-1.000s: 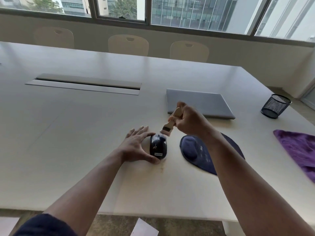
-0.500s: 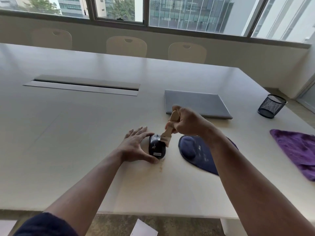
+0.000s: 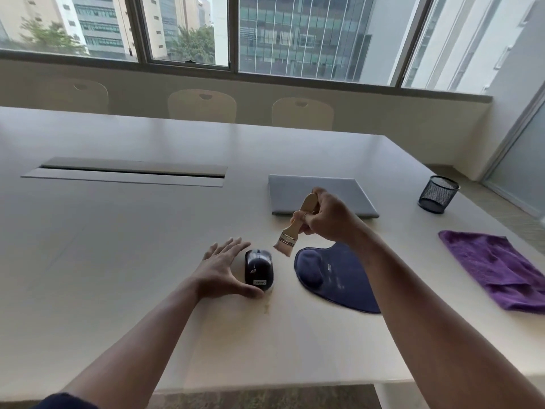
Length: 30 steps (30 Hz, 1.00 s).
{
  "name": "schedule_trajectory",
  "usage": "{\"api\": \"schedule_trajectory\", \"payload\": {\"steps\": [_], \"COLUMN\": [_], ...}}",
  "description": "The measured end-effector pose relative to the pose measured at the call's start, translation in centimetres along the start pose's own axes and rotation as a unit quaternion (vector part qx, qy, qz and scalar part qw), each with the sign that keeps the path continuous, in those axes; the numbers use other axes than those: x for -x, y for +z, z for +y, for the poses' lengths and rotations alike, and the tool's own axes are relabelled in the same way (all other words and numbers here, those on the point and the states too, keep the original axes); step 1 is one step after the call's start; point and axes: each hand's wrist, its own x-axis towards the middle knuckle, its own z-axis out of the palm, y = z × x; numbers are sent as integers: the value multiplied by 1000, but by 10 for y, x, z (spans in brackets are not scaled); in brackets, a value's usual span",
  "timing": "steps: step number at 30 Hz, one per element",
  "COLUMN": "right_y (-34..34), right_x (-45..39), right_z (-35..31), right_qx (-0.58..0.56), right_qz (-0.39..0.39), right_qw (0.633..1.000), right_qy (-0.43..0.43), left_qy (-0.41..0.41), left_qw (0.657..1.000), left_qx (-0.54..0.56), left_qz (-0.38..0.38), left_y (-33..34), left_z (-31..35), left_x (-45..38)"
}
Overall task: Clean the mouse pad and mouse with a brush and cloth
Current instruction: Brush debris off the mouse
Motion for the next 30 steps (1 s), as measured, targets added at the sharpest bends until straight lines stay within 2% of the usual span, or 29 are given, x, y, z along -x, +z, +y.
{"api": "schedule_trajectory", "payload": {"steps": [3,6,12,16,21,27,30], "right_y": [-9,-20,-44,-65,-101,-161,-192], "right_x": [2,7,21,26,25,14,3], "right_z": [3,7,25,43,73,117,140], "right_qx": [-2,9,53,75,74,115,133], "right_qz": [39,72,143,151,201,310,353], "right_qw": [999,997,988,985,976,942,924], "right_qy": [5,1,2,14,33,58,61], "left_qy": [-13,-36,25,83,115,81,87], "left_qw": [999,994,976,964,970,979,990], "left_qx": [28,95,173,220,193,178,100], "left_qz": [-9,25,132,123,91,55,54], "left_y": [-2,-4,-11,-7,20,76,109], "left_z": [1,6,50,105,167,221,246], "left_x": [-1,-6,-43,-74,-117,-177,-208]}}
